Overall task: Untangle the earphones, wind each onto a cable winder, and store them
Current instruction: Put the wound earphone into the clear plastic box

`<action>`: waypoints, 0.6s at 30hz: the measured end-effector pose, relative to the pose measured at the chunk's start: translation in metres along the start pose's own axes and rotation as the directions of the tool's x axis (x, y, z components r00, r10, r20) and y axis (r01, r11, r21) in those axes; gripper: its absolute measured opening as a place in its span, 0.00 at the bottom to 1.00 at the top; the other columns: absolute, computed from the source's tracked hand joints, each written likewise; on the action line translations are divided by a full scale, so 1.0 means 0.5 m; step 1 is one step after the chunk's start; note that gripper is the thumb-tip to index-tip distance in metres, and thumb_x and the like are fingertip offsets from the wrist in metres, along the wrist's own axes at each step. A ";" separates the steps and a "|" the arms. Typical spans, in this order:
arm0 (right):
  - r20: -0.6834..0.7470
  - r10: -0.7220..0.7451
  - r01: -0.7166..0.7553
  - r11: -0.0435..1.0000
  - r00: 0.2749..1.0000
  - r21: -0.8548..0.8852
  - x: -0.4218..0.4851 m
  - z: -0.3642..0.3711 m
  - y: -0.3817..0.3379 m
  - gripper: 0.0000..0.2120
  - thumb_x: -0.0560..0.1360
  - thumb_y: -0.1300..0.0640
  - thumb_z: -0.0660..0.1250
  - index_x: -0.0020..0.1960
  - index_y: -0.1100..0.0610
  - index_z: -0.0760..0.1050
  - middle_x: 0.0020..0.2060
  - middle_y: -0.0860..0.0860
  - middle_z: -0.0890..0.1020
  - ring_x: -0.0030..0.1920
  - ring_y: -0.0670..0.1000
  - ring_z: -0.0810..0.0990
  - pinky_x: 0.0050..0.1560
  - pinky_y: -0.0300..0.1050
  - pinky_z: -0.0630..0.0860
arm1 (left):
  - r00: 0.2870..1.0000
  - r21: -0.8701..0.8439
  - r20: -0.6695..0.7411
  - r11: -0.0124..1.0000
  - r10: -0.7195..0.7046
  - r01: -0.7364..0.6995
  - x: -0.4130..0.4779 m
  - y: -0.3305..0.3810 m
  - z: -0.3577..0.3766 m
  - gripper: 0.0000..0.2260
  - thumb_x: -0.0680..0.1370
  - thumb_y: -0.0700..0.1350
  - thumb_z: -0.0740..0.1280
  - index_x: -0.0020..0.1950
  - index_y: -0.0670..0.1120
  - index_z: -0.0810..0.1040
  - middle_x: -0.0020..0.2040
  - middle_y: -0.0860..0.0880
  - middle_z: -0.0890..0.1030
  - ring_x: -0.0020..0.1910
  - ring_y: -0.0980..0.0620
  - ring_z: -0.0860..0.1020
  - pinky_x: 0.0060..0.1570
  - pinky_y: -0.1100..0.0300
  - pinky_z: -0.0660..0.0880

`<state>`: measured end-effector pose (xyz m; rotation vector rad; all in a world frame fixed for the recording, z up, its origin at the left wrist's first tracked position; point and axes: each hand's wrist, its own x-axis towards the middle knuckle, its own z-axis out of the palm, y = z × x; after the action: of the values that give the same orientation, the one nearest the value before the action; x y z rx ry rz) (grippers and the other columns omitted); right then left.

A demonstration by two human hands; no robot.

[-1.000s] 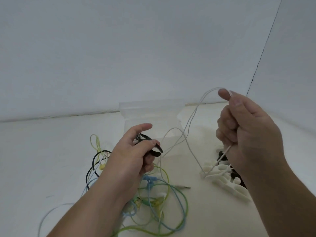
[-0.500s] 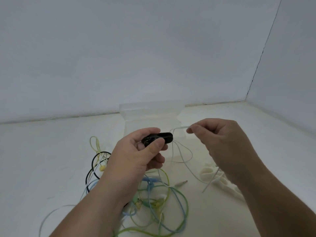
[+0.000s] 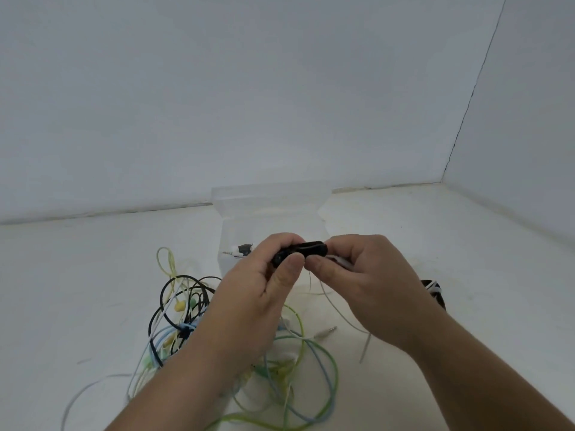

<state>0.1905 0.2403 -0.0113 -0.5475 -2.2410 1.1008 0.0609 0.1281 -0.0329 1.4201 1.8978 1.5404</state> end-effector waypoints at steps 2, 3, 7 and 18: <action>0.002 0.003 -0.003 1.000 1.000 0.003 0.000 0.002 -0.001 0.17 0.77 0.51 0.70 0.31 0.53 0.74 0.21 0.42 0.65 0.25 0.43 0.61 0.27 0.35 0.60 | 1.000 0.046 0.010 0.999 -0.005 0.004 0.000 0.000 -0.005 0.15 0.75 0.65 0.57 0.54 0.61 0.77 0.34 0.60 0.75 0.30 0.60 0.72 0.35 0.55 0.77; 0.009 0.003 -0.003 1.000 1.000 -0.002 0.000 0.003 0.000 0.18 0.77 0.51 0.70 0.31 0.52 0.73 0.21 0.43 0.65 0.25 0.44 0.61 0.27 0.36 0.61 | 1.000 0.064 0.012 0.998 -0.012 0.012 -0.001 -0.001 -0.007 0.16 0.75 0.66 0.57 0.55 0.61 0.77 0.36 0.60 0.76 0.32 0.60 0.73 0.38 0.54 0.79; 0.022 -0.019 0.020 1.000 1.000 -0.009 -0.001 0.006 0.001 0.17 0.77 0.50 0.70 0.31 0.51 0.74 0.22 0.43 0.65 0.26 0.44 0.62 0.27 0.36 0.60 | 0.999 0.139 0.013 0.989 -0.050 0.048 0.001 -0.011 -0.011 0.19 0.72 0.69 0.56 0.56 0.65 0.76 0.50 0.52 0.76 0.44 0.60 0.76 0.44 0.69 0.74; -0.011 0.018 -0.018 1.000 1.000 0.007 0.002 0.002 0.001 0.11 0.79 0.51 0.66 0.41 0.52 0.83 0.23 0.44 0.69 0.27 0.42 0.67 0.29 0.34 0.65 | 0.986 -0.128 -0.069 0.982 -0.152 0.142 0.007 0.005 -0.030 0.21 0.62 0.67 0.70 0.45 0.54 0.83 0.40 0.48 0.84 0.39 0.53 0.82 0.47 0.57 0.78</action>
<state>0.1893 0.2409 -0.0119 -0.5704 -2.2263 1.1118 0.0493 0.1223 -0.0241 1.1567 1.8702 1.6320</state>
